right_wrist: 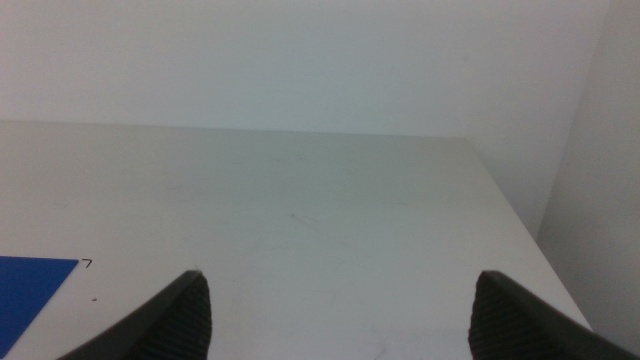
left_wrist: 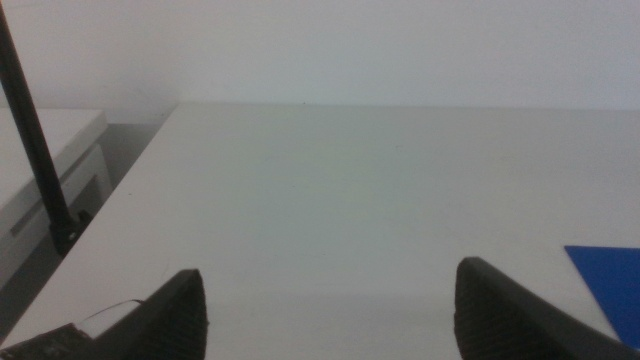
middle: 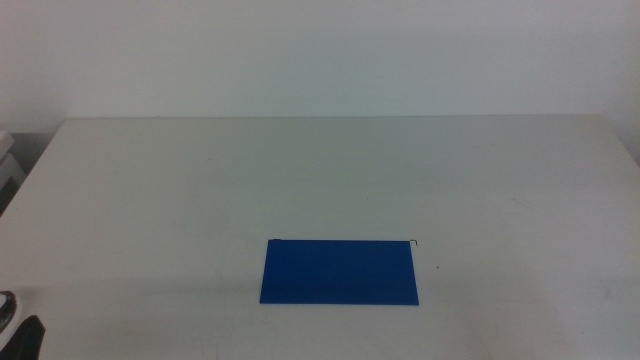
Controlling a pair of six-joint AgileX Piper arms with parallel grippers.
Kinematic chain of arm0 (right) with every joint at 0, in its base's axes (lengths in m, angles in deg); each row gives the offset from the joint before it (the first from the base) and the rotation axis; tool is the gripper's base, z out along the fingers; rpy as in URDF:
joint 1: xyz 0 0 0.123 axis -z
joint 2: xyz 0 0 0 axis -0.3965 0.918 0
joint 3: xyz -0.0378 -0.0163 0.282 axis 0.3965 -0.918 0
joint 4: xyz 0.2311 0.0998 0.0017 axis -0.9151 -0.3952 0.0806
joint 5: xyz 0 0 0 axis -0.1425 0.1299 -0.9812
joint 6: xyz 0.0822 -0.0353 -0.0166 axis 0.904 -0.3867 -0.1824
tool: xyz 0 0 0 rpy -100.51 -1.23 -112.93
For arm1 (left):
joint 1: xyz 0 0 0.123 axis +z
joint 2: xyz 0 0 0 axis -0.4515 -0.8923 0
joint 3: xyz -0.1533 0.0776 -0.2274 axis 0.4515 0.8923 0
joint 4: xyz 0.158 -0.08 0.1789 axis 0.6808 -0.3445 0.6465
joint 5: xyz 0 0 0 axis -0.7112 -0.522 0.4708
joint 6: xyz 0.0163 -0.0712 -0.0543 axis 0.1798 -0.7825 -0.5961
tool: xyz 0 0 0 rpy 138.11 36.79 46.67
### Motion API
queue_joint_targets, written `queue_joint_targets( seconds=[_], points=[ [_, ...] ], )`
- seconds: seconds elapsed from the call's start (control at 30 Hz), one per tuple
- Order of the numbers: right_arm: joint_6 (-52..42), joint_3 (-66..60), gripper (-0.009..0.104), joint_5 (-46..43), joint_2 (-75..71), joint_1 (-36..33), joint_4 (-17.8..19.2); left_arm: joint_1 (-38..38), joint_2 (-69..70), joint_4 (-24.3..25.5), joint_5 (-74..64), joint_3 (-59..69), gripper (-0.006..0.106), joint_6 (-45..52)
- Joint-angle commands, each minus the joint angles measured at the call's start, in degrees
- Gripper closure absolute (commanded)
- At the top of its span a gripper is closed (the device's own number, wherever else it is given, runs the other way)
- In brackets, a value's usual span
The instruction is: Use one arm to grab the shoe from the table and place it on the mat.
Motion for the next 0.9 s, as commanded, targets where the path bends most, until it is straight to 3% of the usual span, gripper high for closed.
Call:
queue_joint_targets(
  seconds=[0.0, 0.57, 0.87],
  points=[
    [-0.72, 0.54, 0.029, -4.54, -1.21, -0.18, 0.49, -0.47, 1.00, -1.48, 4.75, -1.12, 0.019, -0.49],
    [-0.72, 0.54, 0.029, -4.54, -1.21, -0.18, 0.49, -0.47, -22.14, -2.68, -2.53, -25.20, 0.019, -0.43],
    [-0.72, 0.54, 0.029, -4.54, -1.21, -0.18, 0.49, -0.47, -25.71, -2.63, -9.86, -37.23, 0.019, -0.43]
  ],
)
